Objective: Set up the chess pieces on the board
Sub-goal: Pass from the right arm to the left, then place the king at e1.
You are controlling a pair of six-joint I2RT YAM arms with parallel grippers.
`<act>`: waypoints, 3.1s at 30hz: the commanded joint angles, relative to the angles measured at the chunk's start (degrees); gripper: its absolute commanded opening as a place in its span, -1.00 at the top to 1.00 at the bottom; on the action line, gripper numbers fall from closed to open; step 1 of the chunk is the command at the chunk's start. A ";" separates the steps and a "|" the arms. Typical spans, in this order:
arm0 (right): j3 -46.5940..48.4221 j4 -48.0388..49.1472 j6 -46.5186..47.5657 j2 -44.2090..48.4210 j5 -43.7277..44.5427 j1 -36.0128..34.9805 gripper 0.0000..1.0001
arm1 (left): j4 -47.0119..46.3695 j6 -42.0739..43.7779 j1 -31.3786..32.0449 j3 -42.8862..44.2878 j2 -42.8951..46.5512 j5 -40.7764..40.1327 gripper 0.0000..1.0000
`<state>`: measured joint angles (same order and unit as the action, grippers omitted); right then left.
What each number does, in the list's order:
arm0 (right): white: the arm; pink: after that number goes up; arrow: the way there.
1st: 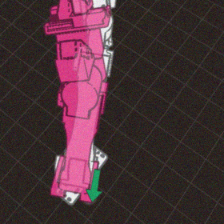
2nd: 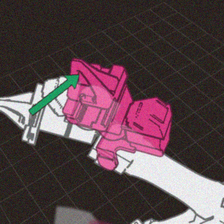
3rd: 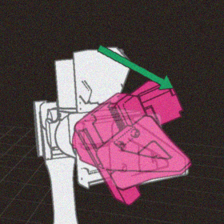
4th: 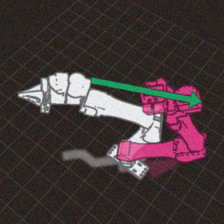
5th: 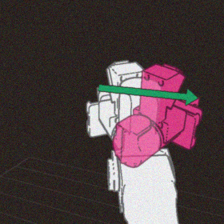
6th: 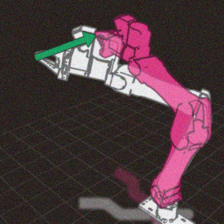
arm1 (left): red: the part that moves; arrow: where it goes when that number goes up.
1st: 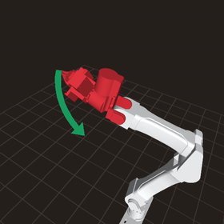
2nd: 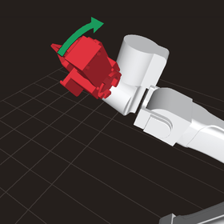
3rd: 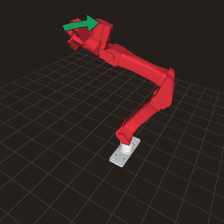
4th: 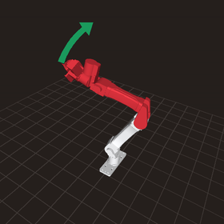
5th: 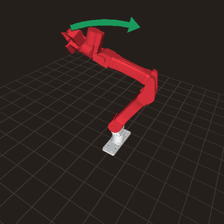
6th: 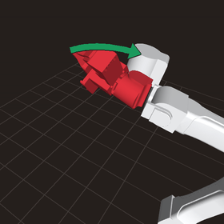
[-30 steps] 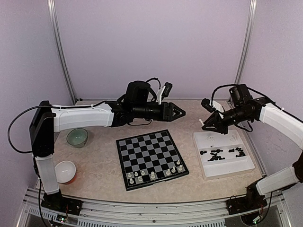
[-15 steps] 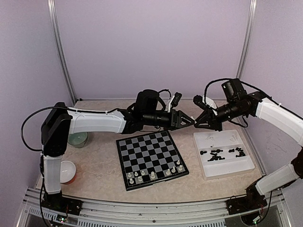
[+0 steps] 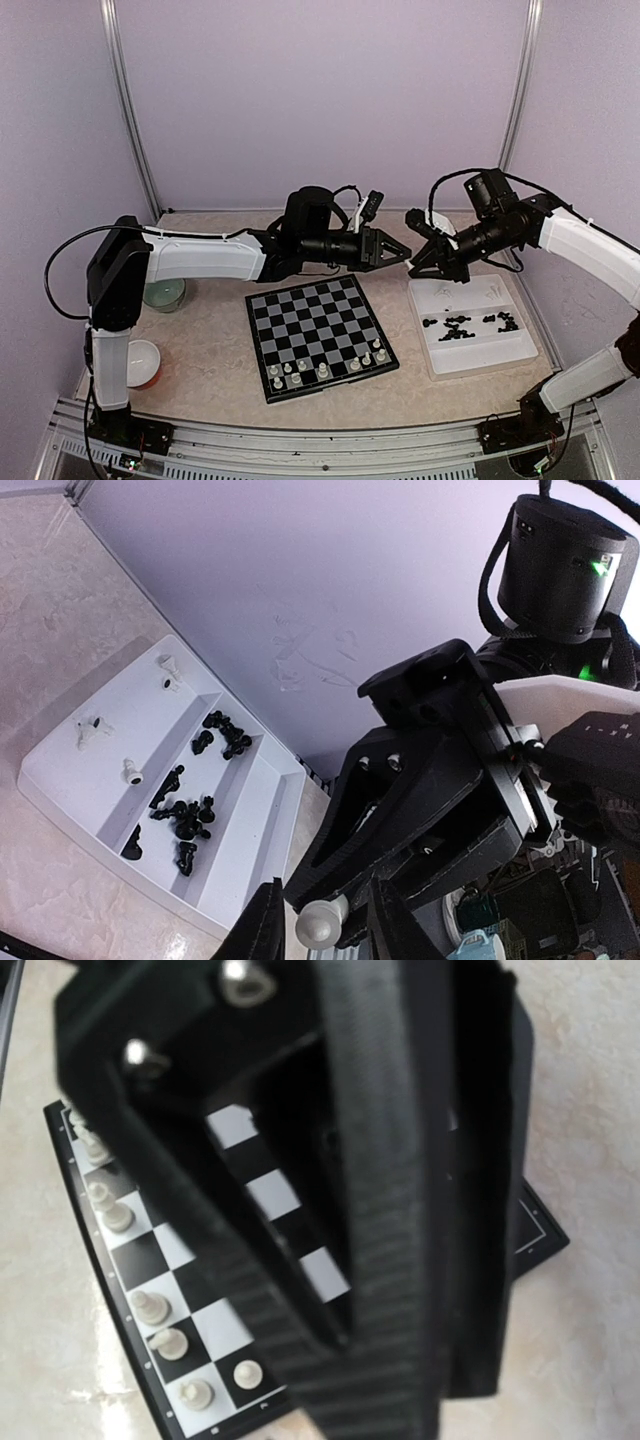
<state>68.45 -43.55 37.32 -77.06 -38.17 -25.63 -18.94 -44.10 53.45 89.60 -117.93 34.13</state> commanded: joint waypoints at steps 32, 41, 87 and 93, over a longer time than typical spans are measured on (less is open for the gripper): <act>-26.30 17.13 -4.16 8.59 10.11 8.97 0.12 | 36.08 41.56 16.35 -20.10 19.72 -42.52 0.74; -27.22 17.86 -4.19 9.49 10.93 9.08 0.11 | 35.31 39.56 18.71 -22.32 16.48 -46.42 0.74; -20.29 12.87 -6.03 6.74 8.04 12.07 0.12 | 33.23 36.36 17.61 -21.70 11.72 -44.24 0.32; -8.25 6.05 -8.84 -1.44 10.37 23.62 0.20 | 33.90 38.24 17.50 -19.40 18.56 -46.10 0.17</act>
<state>54.52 -32.75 30.81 -74.22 -29.98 -7.44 14.57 -7.18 71.29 66.81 -105.54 -9.98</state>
